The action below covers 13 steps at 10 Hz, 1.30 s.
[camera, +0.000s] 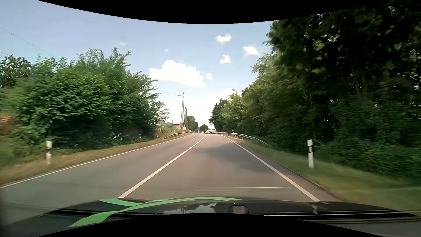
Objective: Follow the waypoints while adhering to traffic rules and regulations
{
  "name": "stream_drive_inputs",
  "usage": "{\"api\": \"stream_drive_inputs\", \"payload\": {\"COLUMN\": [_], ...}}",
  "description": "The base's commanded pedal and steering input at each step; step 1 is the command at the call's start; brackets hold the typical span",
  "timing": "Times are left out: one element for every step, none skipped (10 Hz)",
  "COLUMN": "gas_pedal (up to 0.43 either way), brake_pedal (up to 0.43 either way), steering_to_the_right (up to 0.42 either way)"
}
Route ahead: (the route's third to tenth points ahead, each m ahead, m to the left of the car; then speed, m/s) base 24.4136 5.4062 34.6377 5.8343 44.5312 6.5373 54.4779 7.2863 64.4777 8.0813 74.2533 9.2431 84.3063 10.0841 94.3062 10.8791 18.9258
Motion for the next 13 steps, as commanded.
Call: {"api": "stream_drive_inputs", "payload": {"gas_pedal": [0.177, 0.169, 0.157, 0.157, 0.157, 0.169, 0.189, 0.197, 0.209, 0.220, 0.228, 0.248, 0.260], "brake_pedal": [0.000, 0.000, 0.000, 0.000, 0.000, 0.000, 0.000, 0.000, 0.000, 0.000, 0.000, 0.000, 0.000], "steering_to_the_right": [-0.009, -0.008, -0.008, -0.008, -0.008, -0.008, -0.008, -0.008, -0.008, -0.009, -0.009, -0.009, -0.008]}}
